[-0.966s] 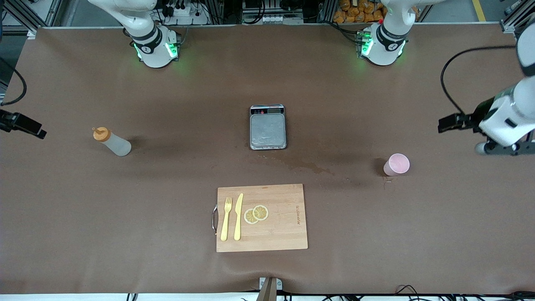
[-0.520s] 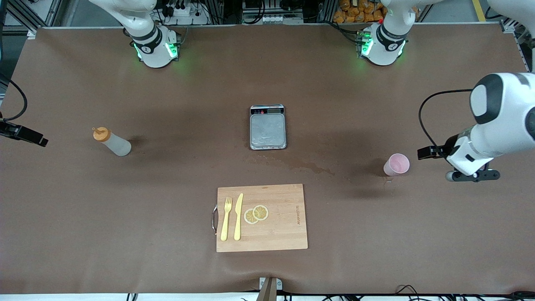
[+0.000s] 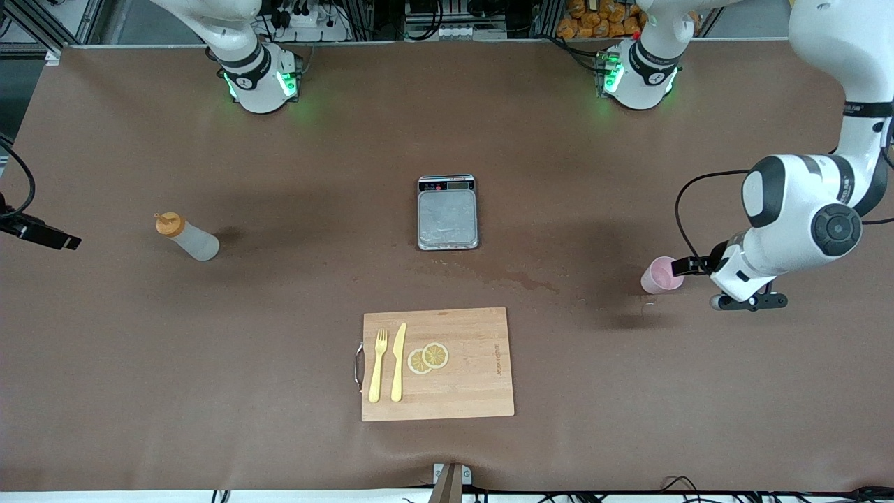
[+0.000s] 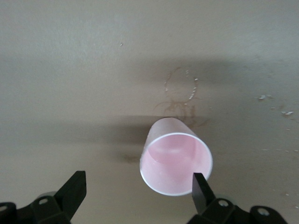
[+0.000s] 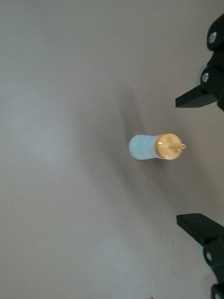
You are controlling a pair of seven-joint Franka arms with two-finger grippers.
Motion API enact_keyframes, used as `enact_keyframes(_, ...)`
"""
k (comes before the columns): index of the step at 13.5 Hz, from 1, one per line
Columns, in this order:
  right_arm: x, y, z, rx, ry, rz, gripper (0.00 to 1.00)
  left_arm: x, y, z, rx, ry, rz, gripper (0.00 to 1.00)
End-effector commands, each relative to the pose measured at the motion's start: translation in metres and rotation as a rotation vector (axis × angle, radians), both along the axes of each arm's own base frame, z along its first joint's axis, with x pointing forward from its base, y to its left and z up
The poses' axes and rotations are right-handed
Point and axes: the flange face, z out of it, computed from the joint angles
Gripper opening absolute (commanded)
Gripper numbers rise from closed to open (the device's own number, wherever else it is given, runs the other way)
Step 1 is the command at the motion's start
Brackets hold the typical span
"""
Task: Add sauce to pink cup with both arms
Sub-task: 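Carry the pink cup onto the scale while the right gripper reaches the bottle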
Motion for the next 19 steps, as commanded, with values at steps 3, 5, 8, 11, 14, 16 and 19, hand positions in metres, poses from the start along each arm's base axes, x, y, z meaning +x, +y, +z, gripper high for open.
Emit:
enact_keyframes(3,-0.008,-0.031,-0.032,0.086,0.115,-0.148,1.0,-0.011,0.003,-0.032,0.005,0.014,0.005,0.99)
enact_keyframes(5,-0.009,-0.029,-0.033,0.078,0.134,-0.201,1.0,-0.01,0.004,-0.042,0.002,0.015,0.009,0.88)
enact_keyframes(8,-0.011,-0.03,-0.041,0.076,0.173,-0.219,1.0,-0.011,0.002,-0.049,0.0,0.021,0.006,0.36)
enact_keyframes(11,-0.011,-0.023,-0.055,0.091,0.253,-0.2,1.0,-0.01,0.0,-0.049,0.001,0.023,0.002,0.0)
enact_keyframes(14,0.005,-0.025,-0.076,0.14,0.473,-0.165,1.0,-0.009,-0.005,-0.046,-0.001,0.018,-0.009,0.0)
enact_keyframes(16,0.008,-0.028,-0.076,0.147,0.496,-0.171,1.0,-0.007,-0.006,-0.04,-0.003,0.014,-0.03,0.0)
enact_keyframes(19,0.007,-0.036,-0.083,0.158,0.505,-0.177,1.0,-0.01,-0.052,-0.003,-0.03,0.012,-0.077,0.0)
